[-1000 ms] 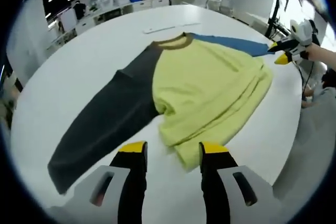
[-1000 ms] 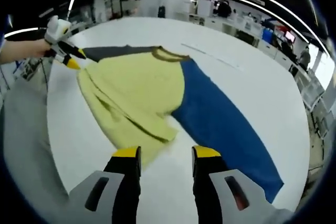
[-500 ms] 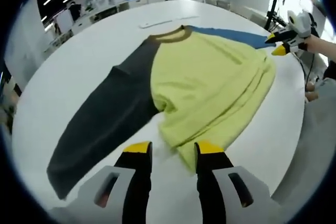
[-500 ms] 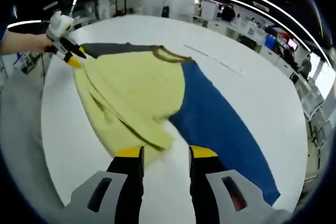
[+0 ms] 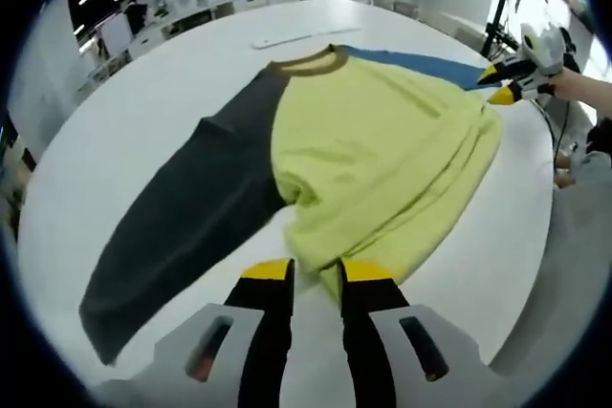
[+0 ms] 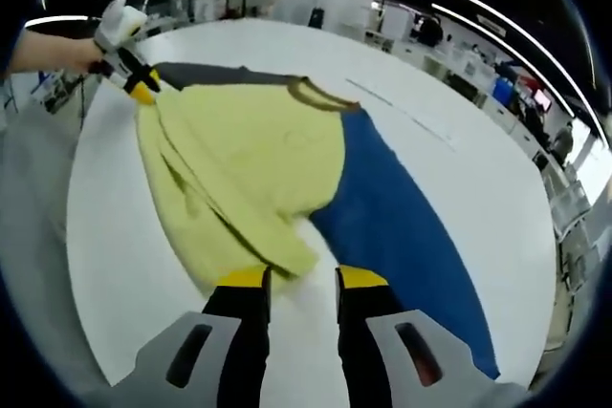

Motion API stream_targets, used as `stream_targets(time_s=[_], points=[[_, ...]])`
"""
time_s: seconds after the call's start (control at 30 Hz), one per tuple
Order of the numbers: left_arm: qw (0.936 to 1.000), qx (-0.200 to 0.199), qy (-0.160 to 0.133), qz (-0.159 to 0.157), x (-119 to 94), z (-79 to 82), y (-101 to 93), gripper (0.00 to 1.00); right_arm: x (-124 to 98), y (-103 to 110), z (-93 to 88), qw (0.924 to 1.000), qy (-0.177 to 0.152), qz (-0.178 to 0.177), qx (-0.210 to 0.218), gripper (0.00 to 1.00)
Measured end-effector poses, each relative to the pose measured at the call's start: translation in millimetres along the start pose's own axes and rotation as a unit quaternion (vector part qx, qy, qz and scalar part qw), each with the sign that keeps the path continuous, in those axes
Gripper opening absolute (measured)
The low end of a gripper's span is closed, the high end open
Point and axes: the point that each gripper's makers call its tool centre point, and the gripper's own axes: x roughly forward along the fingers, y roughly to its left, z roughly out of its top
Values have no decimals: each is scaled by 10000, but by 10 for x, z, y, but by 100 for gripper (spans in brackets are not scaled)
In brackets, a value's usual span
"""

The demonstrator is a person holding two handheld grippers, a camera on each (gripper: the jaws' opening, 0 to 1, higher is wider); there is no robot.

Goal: Fold the garment on the visible template until the final outline fits inside the template.

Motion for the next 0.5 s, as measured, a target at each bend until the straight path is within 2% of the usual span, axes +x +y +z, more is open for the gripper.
stream_targets(time_s=[0.33,0.5], points=[[10000,43,-4,85,-6,22,61,1,98,-30,-24,9999,10,-76,-74,11],[10000,26,-7,92,1,34,87,0,111,-50,-1,9999,-80,-108,29,7]])
